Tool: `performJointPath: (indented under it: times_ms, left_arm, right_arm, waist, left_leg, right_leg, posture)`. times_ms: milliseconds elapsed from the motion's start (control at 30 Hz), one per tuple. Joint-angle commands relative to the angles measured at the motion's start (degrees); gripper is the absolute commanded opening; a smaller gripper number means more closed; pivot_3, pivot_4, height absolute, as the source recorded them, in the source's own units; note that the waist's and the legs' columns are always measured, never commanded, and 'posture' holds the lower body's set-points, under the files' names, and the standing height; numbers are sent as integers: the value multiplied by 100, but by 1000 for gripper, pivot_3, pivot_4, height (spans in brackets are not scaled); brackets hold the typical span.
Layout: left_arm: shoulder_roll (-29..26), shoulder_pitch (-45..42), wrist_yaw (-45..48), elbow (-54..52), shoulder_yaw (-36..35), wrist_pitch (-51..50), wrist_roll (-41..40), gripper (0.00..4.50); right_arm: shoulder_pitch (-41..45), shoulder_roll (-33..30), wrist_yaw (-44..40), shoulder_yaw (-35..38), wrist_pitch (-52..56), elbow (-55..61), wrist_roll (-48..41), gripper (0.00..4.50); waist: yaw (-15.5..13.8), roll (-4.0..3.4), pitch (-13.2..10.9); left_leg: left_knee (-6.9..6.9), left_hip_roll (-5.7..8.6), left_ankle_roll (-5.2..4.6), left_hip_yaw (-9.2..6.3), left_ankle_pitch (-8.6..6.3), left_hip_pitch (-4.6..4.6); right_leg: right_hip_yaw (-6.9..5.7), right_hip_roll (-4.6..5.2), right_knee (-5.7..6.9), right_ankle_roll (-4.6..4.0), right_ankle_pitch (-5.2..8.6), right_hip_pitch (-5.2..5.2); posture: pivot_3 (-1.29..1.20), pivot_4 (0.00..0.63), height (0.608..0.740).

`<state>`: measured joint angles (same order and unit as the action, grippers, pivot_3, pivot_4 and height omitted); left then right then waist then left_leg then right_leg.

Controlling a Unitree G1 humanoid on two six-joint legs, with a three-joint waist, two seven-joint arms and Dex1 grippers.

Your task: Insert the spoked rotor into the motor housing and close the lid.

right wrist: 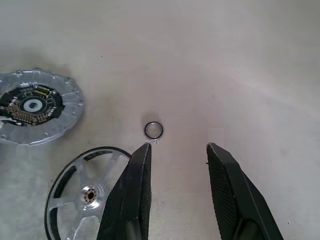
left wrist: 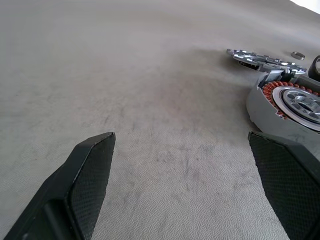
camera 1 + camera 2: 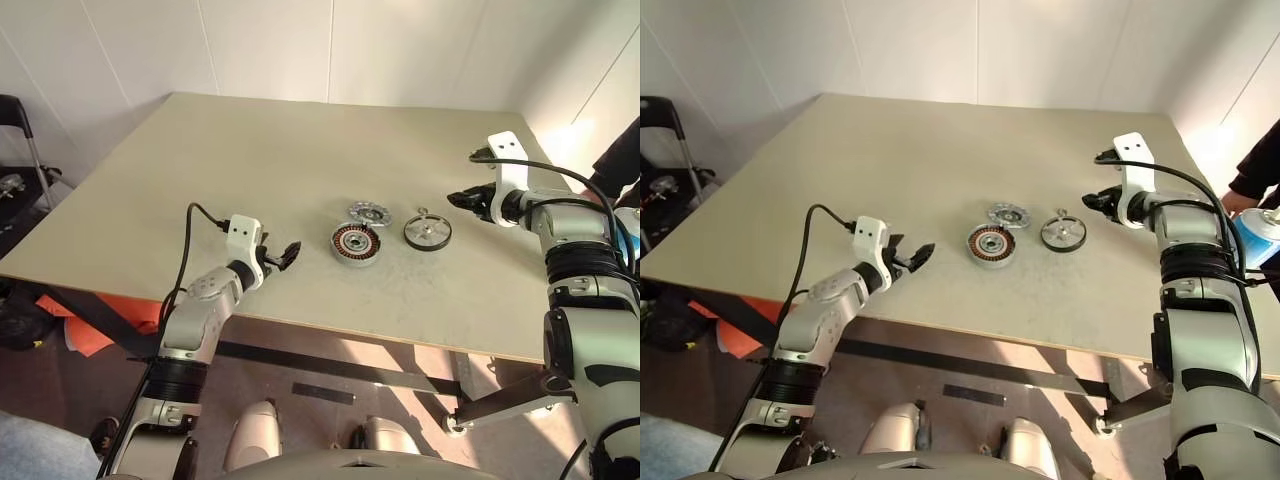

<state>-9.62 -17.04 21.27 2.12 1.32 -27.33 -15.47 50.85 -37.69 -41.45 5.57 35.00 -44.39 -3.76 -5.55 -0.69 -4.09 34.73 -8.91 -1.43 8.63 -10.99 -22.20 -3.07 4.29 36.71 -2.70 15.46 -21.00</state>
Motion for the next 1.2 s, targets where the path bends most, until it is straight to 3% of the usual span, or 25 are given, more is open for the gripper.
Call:
performJointPath:
  times_ms: [33,567,667,800,967,1200]
  left_arm:
    - [-6,-67,81,-79,15,94,5,4500]
    - [-25,-126,192,2,79,73,84,4500]
    - [-31,-131,209,10,83,77,90,4500]
    - [-42,-118,219,0,87,75,99,4500]
    - [-56,-107,223,-21,77,65,112,4500]
    - [-49,-83,222,-27,104,53,141,4500]
  right_arm:
    - [-72,22,32,405,576,273,-453,1924]
    - [-992,128,165,475,1581,1323,-882,1924]
    - [-1004,198,247,493,1515,1202,-857,1314]
    - [-1010,275,283,426,1460,1256,-834,40]
    - [-976,302,200,383,1490,1507,-926,40]
    - [-825,549,-149,146,2090,3433,-1534,40]
  waist:
    - [-5,0,0]
    - [-13,-1,1]
    - [-14,-1,1]
    - [-14,-1,1]
    - [-16,-1,1]
    - [0,-6,-2]
  left_leg:
    - [1,0,0,0,0,0]
    - [1,-1,4,1,1,5]
    - [1,-1,5,1,1,8]
    - [1,-1,5,1,0,7]
    - [0,0,5,2,0,6]
    - [-9,-4,7,2,2,8]
  right_leg:
    - [0,0,0,0,0,0]
    - [0,0,1,0,0,3]
    - [0,1,1,0,0,4]
    - [0,1,1,0,0,4]
    - [0,1,1,0,0,3]
    - [0,0,0,1,0,-2]
  posture:
    - [0,0,740]
    - [0,0,740]
    - [0,0,740]
    - [0,0,740]
    - [0,0,740]
    - [0,0,740]
